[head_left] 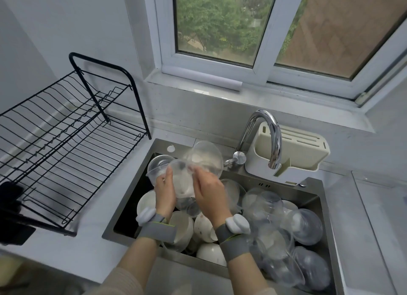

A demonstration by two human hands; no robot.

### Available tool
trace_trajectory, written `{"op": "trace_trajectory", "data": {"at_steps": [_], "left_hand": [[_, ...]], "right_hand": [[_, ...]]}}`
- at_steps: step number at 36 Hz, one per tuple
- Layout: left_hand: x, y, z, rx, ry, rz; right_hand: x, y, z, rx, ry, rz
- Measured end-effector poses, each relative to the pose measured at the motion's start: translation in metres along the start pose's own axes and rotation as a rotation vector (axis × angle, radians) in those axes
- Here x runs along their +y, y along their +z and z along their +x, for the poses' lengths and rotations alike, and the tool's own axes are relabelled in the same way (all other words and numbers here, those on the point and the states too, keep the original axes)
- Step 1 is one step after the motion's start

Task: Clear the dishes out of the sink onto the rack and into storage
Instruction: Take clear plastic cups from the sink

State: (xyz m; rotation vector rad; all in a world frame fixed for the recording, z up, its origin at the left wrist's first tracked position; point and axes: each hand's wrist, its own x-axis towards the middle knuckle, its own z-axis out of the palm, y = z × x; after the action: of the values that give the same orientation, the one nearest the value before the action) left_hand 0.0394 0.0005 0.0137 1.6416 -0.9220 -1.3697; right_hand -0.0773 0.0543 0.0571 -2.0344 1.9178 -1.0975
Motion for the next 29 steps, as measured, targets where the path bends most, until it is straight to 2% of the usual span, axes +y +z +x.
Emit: {"op": "trace_trajectory", "data": {"at_steps": [4,8,12,14,16,21,23,26,28,29], "left_hand": [[0.001,0.002,0.001,0.048,0.028,-0.026],[0.004,0.006,-0.003,-0.017,0.034,-0.131],[0.003,0.007,0.002,-0.143,-0.039,-0.229],[0.002,0.004,-0.001,-0.199,0.020,-0.181],[0.001,0.003,-0.003,-0.208,0.086,-0.133],[0.005,0.005,-0.003,-0.162,0.105,-0.113],[0.005,0.004,-0.002,-0.134,0.098,-0.078],[0.001,0.001,0.000,-0.118,0.103,-0.047],[0.000,-0.001,0.001,-0.098,0.093,-0.046],[0.000,-0.002,0.000,-0.084,0.056,-0.087]], "right_hand": [[-0.003,0.009,-0.003,-0.181,-0.007,0.019],[-0.007,0.017,-0.005,-0.322,0.034,0.081],[-0.009,0.017,-0.003,-0.320,0.055,0.133],[-0.007,0.016,0.000,-0.331,0.075,0.150],[-0.006,0.015,-0.001,-0.347,0.090,0.164],[0.000,0.016,-0.005,-0.359,0.101,0.212],[0.005,0.018,-0.006,-0.301,0.152,0.263],[0.017,0.022,-0.010,0.041,0.317,0.316],[0.032,0.023,-0.016,0.239,0.453,0.230],[0.040,0.023,-0.019,0.287,0.522,0.182]]}}
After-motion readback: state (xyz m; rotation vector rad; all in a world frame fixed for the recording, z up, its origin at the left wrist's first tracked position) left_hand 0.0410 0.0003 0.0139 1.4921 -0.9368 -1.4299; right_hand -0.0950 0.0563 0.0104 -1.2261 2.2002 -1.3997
